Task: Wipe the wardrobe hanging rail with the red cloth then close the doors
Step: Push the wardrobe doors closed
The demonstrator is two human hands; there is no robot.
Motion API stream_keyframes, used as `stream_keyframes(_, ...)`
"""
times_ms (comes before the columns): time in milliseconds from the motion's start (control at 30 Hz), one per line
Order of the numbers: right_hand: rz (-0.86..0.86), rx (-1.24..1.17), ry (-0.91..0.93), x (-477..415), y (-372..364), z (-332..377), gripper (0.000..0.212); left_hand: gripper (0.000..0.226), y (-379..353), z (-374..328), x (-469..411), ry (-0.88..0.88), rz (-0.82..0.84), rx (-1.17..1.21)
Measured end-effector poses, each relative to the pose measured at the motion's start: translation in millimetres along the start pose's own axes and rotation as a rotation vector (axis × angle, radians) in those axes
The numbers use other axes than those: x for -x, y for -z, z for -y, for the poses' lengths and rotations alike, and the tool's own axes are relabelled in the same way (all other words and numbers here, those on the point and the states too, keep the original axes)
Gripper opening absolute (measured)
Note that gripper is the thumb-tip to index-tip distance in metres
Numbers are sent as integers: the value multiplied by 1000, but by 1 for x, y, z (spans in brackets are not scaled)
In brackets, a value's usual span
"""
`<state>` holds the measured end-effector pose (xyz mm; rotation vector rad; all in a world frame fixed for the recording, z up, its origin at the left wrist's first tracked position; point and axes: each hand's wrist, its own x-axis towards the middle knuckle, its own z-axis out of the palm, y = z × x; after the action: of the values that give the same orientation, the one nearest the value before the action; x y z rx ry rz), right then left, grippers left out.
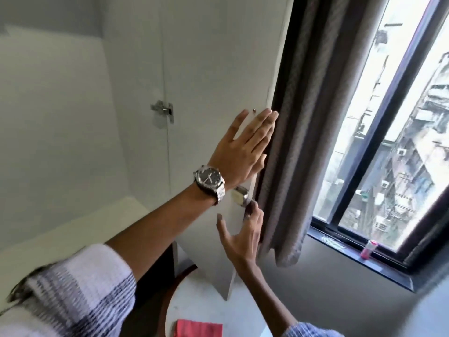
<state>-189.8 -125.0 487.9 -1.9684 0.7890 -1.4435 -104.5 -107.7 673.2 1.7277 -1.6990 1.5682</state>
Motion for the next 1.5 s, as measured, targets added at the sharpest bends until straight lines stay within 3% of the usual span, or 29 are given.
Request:
stream_keyframes(100, -23, -120, 161, 37, -36, 20, 67, 66, 37, 19, 33, 149, -85, -78)
stream_keyframes(200, 68, -257, 383, 64, -86, 50, 52, 68, 71, 55, 61, 274, -111, -186)
stream_keyframes(233, 111, -293, 492, 72, -108, 62, 51, 69, 79, 71, 69, 307, -95, -232)
stream_keyframes(333, 186, -392, 708, 94, -190, 100, 74, 72, 91, 132, 98, 432, -7, -389)
stream_keyframes(467, 207, -293, 712, 107, -286, 149, 73, 75, 90, 215, 142, 573, 100, -641)
stream_keyframes(700, 125, -235, 738, 100, -384, 170, 51, 89, 55, 293, 182, 638, 84, -682)
stream_keyframes(867, 96, -208, 819, 104, -411, 162, 71, 86, 32, 313, 195, 647, 24, -737)
stream_keyframes(1000, 202, -159, 798, 100, -399, 165, 83, 80, 50, 305, 185, 663, 115, -736)
stream_keyframes(1100, 430, -1, 698, 100, -363, 185, 80, 77, 83, 280, 172, 646, 427, -690)
stream_keyframes(1167, 597, 73, 514, 107, -336, 211, 91, 69, 119, 265, 163, 736, 508, -640)
stream_keyframes(1200, 653, 50, 378, 117, -318, 224, 97, 64, 147, 254, 160, 825, 470, -647)
stream_keyframes(1267, 776, -122, 226, 154, -280, 251, 100, 58, 213, 228, 161, 924, 230, -732)
stream_keyframes(1367, 960, -592, 452, 229, -216, 274, 90, 56, 330, 184, 180, 825, -196, -1050)
stream_keyframes(1433, 1061, -843, 634, 279, -168, 292, 88, 65, 408, 157, 200, 868, -291, -1362)
stream_keyframes(1500, 1125, -996, 737, 319, -127, 318, 92, 83, 466, 138, 221, 1087, -262, -1574)
